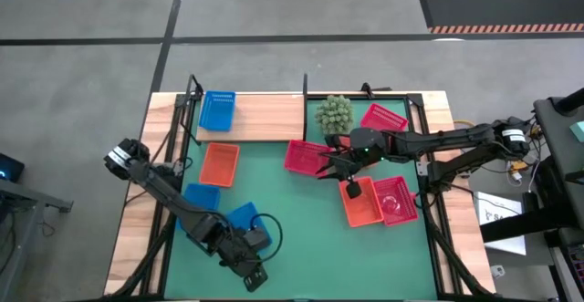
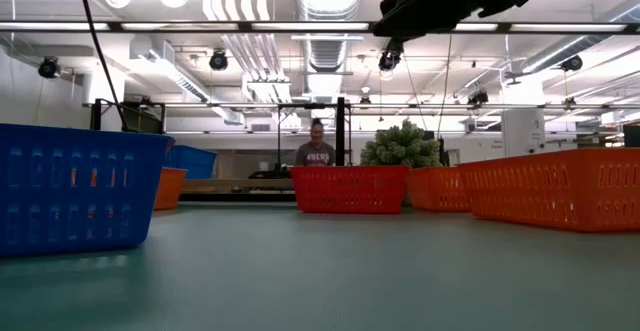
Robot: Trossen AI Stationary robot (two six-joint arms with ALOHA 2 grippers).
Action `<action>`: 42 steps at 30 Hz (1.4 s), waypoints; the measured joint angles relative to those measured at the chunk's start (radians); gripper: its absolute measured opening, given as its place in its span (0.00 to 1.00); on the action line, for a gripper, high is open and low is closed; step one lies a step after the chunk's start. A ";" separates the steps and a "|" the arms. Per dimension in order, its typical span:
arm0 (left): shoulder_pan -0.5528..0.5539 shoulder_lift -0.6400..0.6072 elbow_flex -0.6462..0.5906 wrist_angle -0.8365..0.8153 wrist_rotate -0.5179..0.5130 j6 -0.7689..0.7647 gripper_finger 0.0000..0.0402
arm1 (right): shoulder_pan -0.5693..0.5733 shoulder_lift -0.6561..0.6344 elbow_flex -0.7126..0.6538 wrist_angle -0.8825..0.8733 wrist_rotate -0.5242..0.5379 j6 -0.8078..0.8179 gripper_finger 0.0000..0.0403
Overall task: Stack baskets on shelf by color
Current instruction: Put the left orange bin on the shelf
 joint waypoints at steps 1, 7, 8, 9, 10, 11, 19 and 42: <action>0.000 -0.002 0.002 -0.002 0.003 0.003 0.00 | 0.004 -0.001 0.000 -0.003 0.000 -0.002 0.14; -0.003 0.005 -0.021 -0.091 -0.038 0.090 0.00 | 0.067 -0.001 -0.020 -0.002 0.040 -0.020 0.14; -0.003 0.007 -0.028 -0.089 -0.034 0.104 0.00 | 0.082 -0.001 -0.024 -0.003 0.067 -0.018 0.14; -0.002 0.007 -0.033 -0.093 -0.031 0.110 0.00 | 0.098 -0.002 -0.028 -0.004 0.093 -0.015 0.14; -0.002 0.007 -0.034 -0.092 -0.027 0.112 0.00 | 0.114 -0.002 -0.032 -0.002 0.117 -0.013 0.14; -0.002 0.006 -0.034 -0.085 -0.024 0.114 0.00 | 0.129 -0.004 -0.034 -0.005 0.131 -0.012 0.14; -0.002 -0.003 -0.034 -0.082 0.016 0.202 0.05 | 0.233 -0.009 -0.037 -0.009 0.243 0.004 0.14; 0.189 -0.075 -0.035 -0.712 -0.107 0.789 0.45 | 0.255 -0.167 -0.084 -0.160 0.273 0.055 0.14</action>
